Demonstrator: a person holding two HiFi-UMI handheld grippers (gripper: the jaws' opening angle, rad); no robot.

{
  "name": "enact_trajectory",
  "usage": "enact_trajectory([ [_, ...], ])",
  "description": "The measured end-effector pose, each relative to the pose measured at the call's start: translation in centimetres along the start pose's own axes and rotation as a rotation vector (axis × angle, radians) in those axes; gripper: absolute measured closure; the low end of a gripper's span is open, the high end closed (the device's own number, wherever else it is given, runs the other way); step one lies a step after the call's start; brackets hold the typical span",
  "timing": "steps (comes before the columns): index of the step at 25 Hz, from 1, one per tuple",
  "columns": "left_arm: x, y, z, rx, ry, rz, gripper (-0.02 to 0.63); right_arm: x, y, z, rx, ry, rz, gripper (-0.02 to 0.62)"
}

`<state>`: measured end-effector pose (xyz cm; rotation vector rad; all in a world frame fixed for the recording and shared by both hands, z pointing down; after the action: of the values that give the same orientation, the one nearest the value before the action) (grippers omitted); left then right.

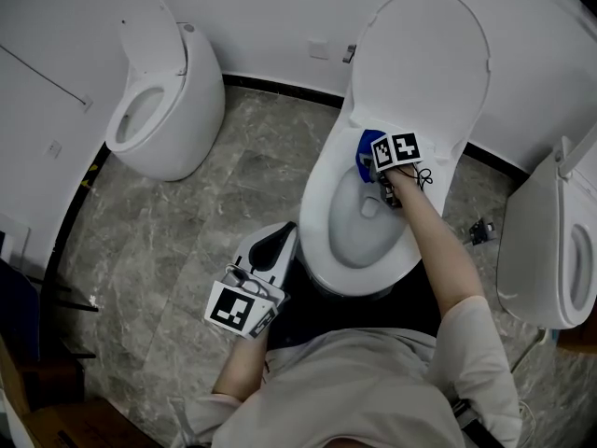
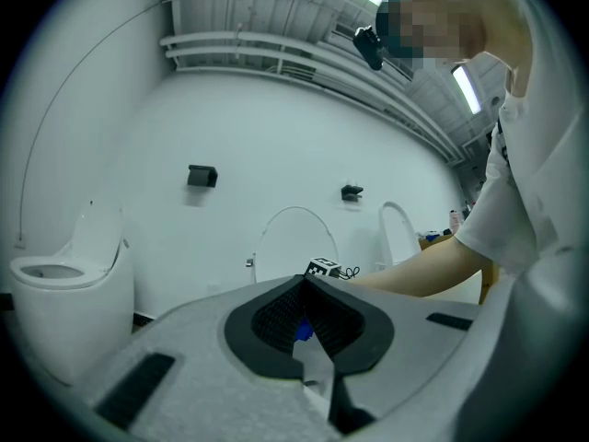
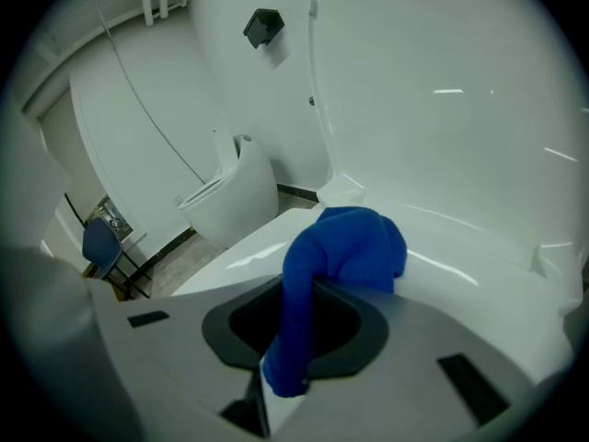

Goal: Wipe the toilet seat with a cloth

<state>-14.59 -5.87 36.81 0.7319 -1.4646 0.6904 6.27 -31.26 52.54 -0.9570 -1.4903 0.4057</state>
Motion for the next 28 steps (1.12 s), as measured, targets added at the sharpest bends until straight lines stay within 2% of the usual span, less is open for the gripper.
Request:
enact_trajectory([
  [7, 0.1, 0.0, -0.3, 0.004, -0.003, 0.008, 0.598, -0.4, -0.6, 0.9, -0.036, 0.064, 0.017, 0.544],
  [13, 0.1, 0.3, -0.2, 0.005, 0.012, 0.001, 0.598, -0.5, -1.0, 1.6, -0.110, 0.000, 0.030, 0.544],
  [28, 0.7, 0.7, -0.1, 0.003, 0.017, 0.012, 0.598, -0.4, -1.3, 3.5, -0.102, 0.126, 0.026, 0.544],
])
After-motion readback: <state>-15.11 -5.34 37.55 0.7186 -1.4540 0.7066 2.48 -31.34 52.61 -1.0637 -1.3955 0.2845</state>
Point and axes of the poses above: the fingertips, and each gripper's own axes: y backward along the fingers, z to its left, x out of its underside, the point moved 4 cm from there along y, backward along the fingers, and after that the axes turned 11 degrees about x, right-handed, at the moved point
